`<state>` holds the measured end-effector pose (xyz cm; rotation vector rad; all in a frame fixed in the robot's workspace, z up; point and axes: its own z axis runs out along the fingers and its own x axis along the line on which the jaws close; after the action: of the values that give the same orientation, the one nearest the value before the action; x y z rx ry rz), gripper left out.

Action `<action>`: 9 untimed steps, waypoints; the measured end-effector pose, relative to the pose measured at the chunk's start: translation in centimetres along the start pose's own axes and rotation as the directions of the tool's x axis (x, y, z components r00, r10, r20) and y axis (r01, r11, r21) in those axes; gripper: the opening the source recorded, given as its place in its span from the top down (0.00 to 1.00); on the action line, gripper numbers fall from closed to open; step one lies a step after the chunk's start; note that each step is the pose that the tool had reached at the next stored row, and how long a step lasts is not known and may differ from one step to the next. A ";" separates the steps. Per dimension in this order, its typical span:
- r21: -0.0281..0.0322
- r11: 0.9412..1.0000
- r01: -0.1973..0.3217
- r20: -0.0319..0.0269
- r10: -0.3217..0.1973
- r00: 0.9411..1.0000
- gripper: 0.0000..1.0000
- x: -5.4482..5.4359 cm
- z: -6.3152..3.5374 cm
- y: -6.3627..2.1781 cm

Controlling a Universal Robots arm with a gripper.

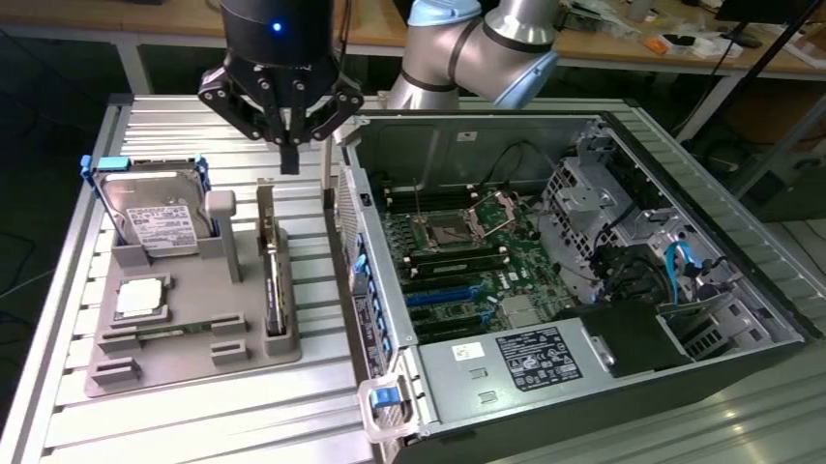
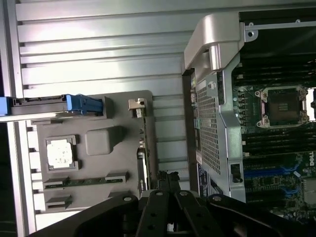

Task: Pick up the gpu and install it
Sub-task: 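Reach for the gpu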

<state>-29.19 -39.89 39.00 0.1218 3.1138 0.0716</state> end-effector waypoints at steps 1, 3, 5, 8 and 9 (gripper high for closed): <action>-0.001 1.000 -0.002 -0.001 0.002 1.000 0.89 0.0 0.04 0.00; -0.003 1.000 -0.009 -0.006 0.009 1.000 0.89 0.0 0.10 -0.01; -0.007 1.000 -0.014 -0.008 0.014 1.000 0.89 0.0 0.13 -0.01; -0.015 1.000 -0.027 -0.017 0.026 1.000 0.89 0.0 0.17 -0.01; -0.017 0.999 -0.031 -0.020 0.031 0.999 0.89 0.0 0.19 -0.01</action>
<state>-29.19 -39.89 38.81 0.1698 3.1309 0.1016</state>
